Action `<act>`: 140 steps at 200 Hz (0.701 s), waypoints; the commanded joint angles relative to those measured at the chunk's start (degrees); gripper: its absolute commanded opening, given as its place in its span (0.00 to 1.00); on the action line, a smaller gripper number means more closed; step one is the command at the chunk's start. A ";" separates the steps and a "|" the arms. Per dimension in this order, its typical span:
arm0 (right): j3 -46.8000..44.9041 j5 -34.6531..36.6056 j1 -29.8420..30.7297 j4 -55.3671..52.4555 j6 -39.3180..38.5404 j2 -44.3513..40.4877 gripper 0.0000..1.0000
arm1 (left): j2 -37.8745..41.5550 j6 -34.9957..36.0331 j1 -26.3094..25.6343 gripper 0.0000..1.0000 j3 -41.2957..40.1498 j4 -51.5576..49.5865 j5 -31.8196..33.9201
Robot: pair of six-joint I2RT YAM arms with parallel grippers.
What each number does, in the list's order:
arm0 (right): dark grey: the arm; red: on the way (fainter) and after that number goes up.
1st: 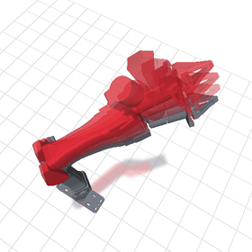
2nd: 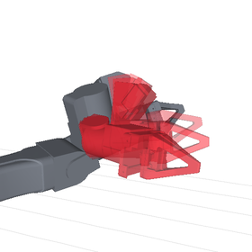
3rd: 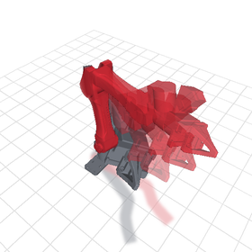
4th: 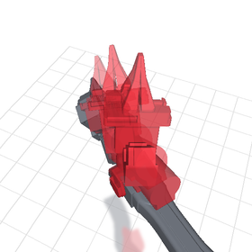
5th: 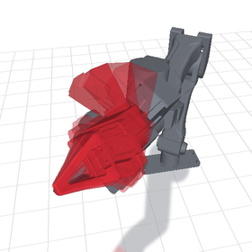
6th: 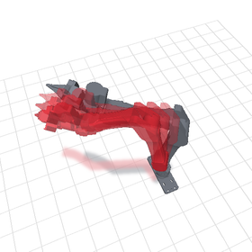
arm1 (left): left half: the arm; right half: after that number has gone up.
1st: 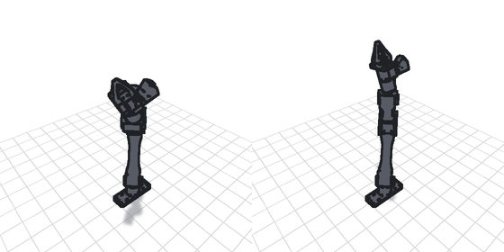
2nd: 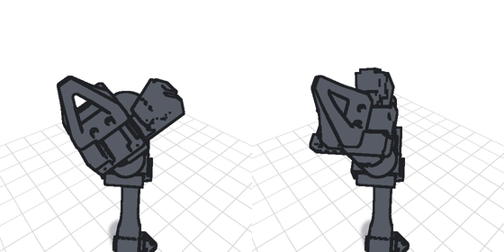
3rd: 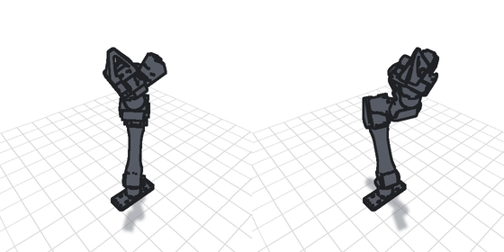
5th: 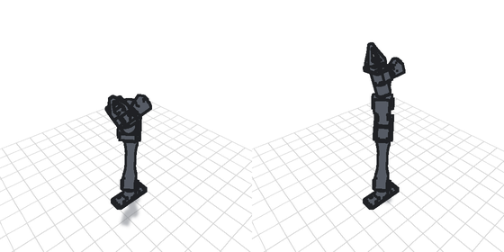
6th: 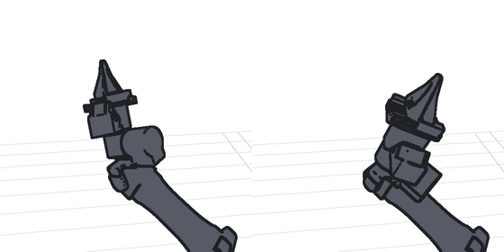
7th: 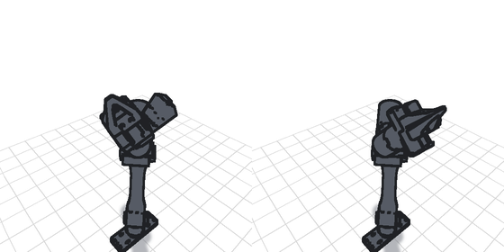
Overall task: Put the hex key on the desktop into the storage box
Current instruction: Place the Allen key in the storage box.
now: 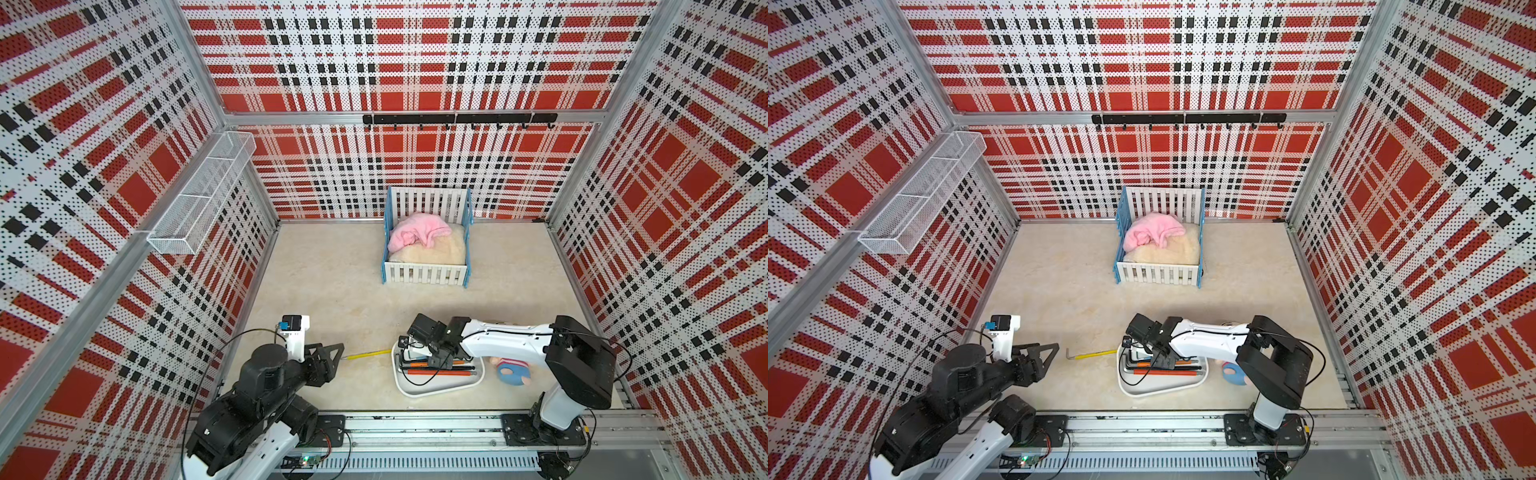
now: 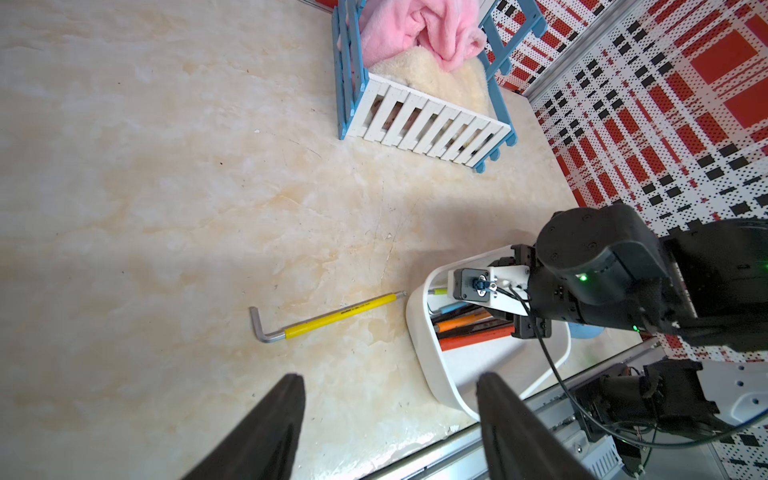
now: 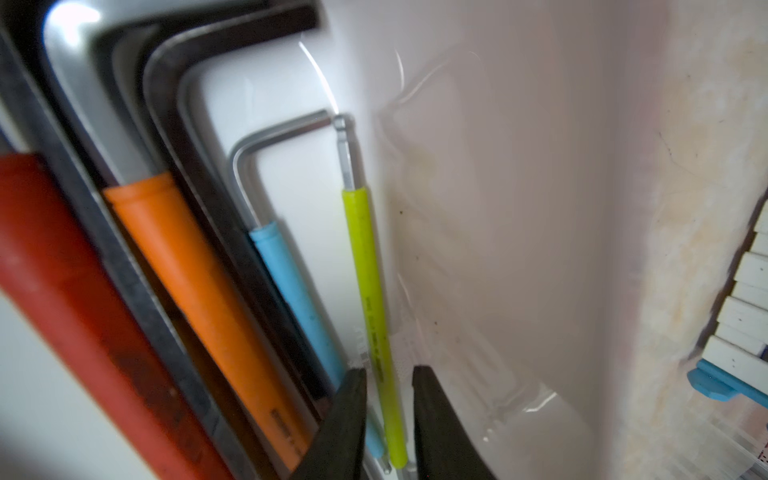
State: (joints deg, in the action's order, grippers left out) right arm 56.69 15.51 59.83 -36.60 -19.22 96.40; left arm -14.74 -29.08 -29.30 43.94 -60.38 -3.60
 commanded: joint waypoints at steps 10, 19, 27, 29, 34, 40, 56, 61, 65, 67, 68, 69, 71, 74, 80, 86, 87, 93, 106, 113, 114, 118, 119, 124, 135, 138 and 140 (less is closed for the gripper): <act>3.13 -0.05 -0.08 -1.43 2.49 -2.88 0.25 | 0.01 1.39 -0.01 0.71 1.93 -2.80 -0.80; 3.51 -0.04 -0.11 -1.76 2.84 -3.90 0.25 | 0.23 1.17 0.03 0.71 2.11 -3.21 -0.81; 4.04 0.05 -0.07 -2.22 3.22 -4.64 0.25 | 0.48 1.00 0.12 0.71 2.23 -3.57 -0.82; 4.16 -0.08 -0.07 -2.40 3.23 -4.84 0.25 | 0.54 0.97 0.12 0.71 2.29 -3.60 -0.85; 4.53 -0.13 -0.07 -2.76 3.38 -5.30 0.25 | 0.64 0.93 0.16 0.71 2.34 -3.76 -1.08; 4.99 -0.24 -0.07 -3.22 3.50 -5.79 0.25 | 0.74 0.85 0.20 0.70 2.50 -3.91 -1.38; 7.06 -1.15 -0.07 -4.48 3.82 -6.80 0.25 | 0.92 1.17 0.62 0.70 3.01 -4.65 -2.40; 7.69 -1.67 -0.07 -4.61 3.73 -7.04 0.25 | 0.88 1.35 0.81 0.70 3.24 -4.95 -2.66; 8.25 -2.10 -0.07 -4.62 3.67 -7.14 0.25 | 0.89 1.50 0.91 0.70 3.43 -5.20 -2.89; 8.69 -2.70 -0.07 -4.67 3.73 -7.11 0.26 | 0.97 1.66 1.09 0.70 3.56 -5.28 -2.99; 8.87 -2.82 -0.07 -4.69 3.79 -7.11 0.26 | 0.92 1.66 1.17 0.70 3.63 -5.32 -3.08; 9.05 -3.06 -0.11 -4.65 3.77 -7.10 0.26 | 0.97 1.75 1.22 0.69 3.70 -5.39 -3.13; 9.32 -3.22 -0.09 -4.64 3.76 -7.10 0.26 | 1.02 1.92 1.36 0.70 3.76 -5.54 -3.31; 10.10 -3.37 -0.07 -4.62 3.75 -6.95 0.26 | 1.07 2.11 1.52 0.70 3.91 -5.66 -3.57; 11.51 -6.32 -0.09 -4.38 3.75 -6.42 0.27 | 1.11 2.47 1.89 0.70 4.13 -5.87 -4.26; 12.95 -7.90 -0.08 -4.21 3.84 -5.74 0.27 | 1.16 2.98 2.25 0.70 4.37 -6.29 -4.86; 13.20 -8.14 -0.07 -4.20 3.88 -5.58 0.27 | 1.18 3.07 2.33 0.70 4.38 -6.31 -4.94; 14.91 -9.72 -0.07 -4.10 4.01 -4.46 0.27 | 1.20 3.42 2.75 0.70 4.64 -6.88 -5.42; 18.32 -12.66 -0.07 -4.01 3.94 -1.54 0.28 | 1.42 4.11 3.86 0.70 5.28 -7.88 -6.21; 20.54 -13.81 0.01 -4.18 3.84 0.35 0.28 | 1.73 4.29 4.53 0.70 5.63 -8.37 -6.56; 21.18 -14.07 0.06 -4.18 3.84 0.91 0.28 | 1.78 4.29 4.57 0.70 5.63 -8.40 -6.58; 22.11 -14.53 0.06 -4.28 3.84 1.81 0.28 | 1.96 4.38 5.05 0.70 5.74 -8.58 -6.82; 22.44 -14.67 0.04 -4.32 3.84 2.06 0.28 | 2.02 4.43 5.13 0.70 5.73 -8.64 -6.89; 24.05 -15.37 0.17 -4.28 3.92 3.54 0.28 | 2.22 4.44 5.64 0.70 5.83 -8.91 -7.09; 27.50 -17.21 0.34 -4.17 3.93 6.17 0.28 | 2.54 4.50 6.77 0.70 6.05 -9.76 -7.40; 28.36 -17.61 0.51 -4.03 3.93 6.91 0.28 | 2.58 4.63 7.17 0.70 6.21 -9.95 -7.39; 28.82 -17.86 0.54 -3.90 3.93 7.36 0.28 | 2.67 4.69 7.40 0.70 6.28 -10.05 -7.39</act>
State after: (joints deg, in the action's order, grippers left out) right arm 80.44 3.97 59.83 -40.56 -16.16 98.06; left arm -13.39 -26.24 -24.23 48.60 -67.77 -9.06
